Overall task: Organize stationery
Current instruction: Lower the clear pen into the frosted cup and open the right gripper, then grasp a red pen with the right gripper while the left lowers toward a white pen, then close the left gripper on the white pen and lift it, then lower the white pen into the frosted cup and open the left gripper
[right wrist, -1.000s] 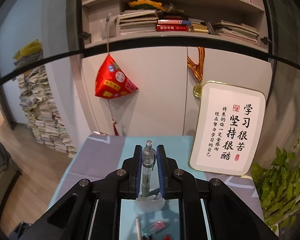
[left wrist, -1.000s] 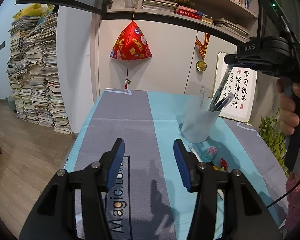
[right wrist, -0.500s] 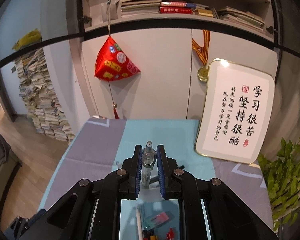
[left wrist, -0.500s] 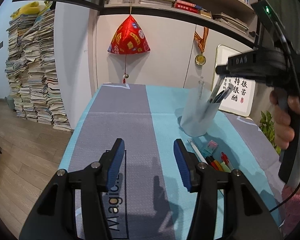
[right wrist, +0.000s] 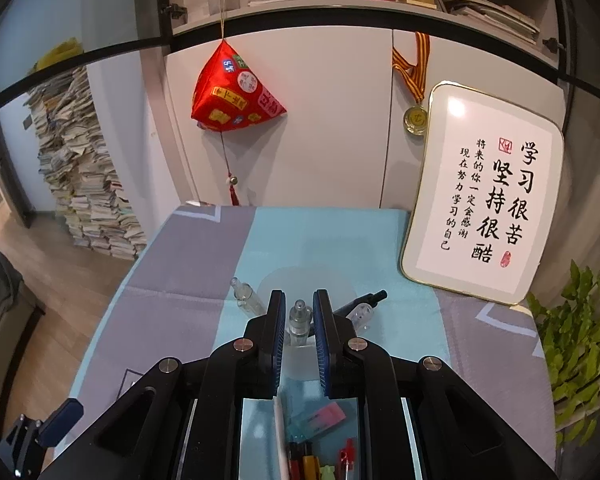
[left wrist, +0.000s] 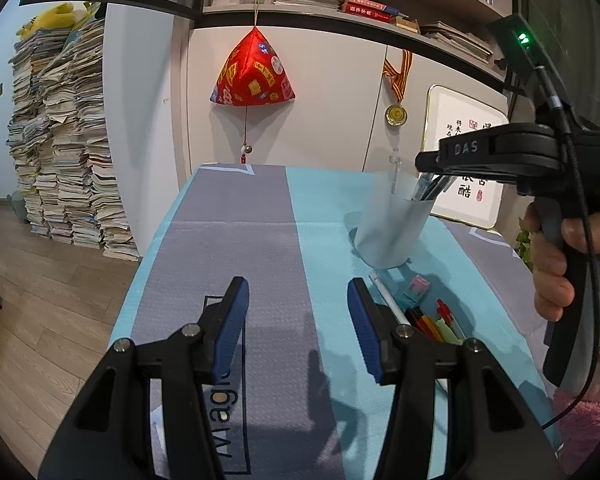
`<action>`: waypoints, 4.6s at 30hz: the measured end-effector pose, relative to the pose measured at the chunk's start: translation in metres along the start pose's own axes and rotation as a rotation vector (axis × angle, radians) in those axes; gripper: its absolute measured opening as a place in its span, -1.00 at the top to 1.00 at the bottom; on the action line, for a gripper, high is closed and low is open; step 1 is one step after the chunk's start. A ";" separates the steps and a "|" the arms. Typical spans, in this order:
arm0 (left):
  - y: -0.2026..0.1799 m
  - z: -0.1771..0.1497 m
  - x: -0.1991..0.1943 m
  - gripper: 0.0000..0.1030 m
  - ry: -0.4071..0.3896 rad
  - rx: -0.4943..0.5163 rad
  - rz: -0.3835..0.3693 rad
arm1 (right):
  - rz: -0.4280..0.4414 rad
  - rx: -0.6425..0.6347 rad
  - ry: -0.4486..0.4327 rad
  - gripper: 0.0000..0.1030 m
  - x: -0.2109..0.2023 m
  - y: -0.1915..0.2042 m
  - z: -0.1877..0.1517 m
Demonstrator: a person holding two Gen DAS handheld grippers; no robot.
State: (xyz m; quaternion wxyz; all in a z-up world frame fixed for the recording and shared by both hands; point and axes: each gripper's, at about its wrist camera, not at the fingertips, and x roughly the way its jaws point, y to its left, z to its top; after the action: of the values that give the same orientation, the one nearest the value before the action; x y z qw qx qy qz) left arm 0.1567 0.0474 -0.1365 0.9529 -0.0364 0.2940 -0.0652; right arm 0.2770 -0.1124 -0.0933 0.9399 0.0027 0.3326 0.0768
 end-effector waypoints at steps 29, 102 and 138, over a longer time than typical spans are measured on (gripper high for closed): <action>-0.043 -0.006 0.011 -0.04 0.079 0.062 -0.010 | 0.067 0.037 0.293 0.70 0.019 -0.060 -0.093; -0.065 0.066 0.001 0.89 -0.015 -0.030 -0.047 | 0.070 0.177 0.027 0.72 -0.071 -0.109 -0.085; -0.086 0.127 0.063 0.89 -0.069 0.020 0.022 | 0.022 0.186 -0.055 0.72 -0.103 -0.119 -0.069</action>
State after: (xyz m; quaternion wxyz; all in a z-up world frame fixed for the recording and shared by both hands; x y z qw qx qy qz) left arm 0.2710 -0.0432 -0.0578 0.9634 -0.0260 0.2606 -0.0564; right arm 0.1721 -0.2484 -0.0894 0.9434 0.0955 0.3125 0.0559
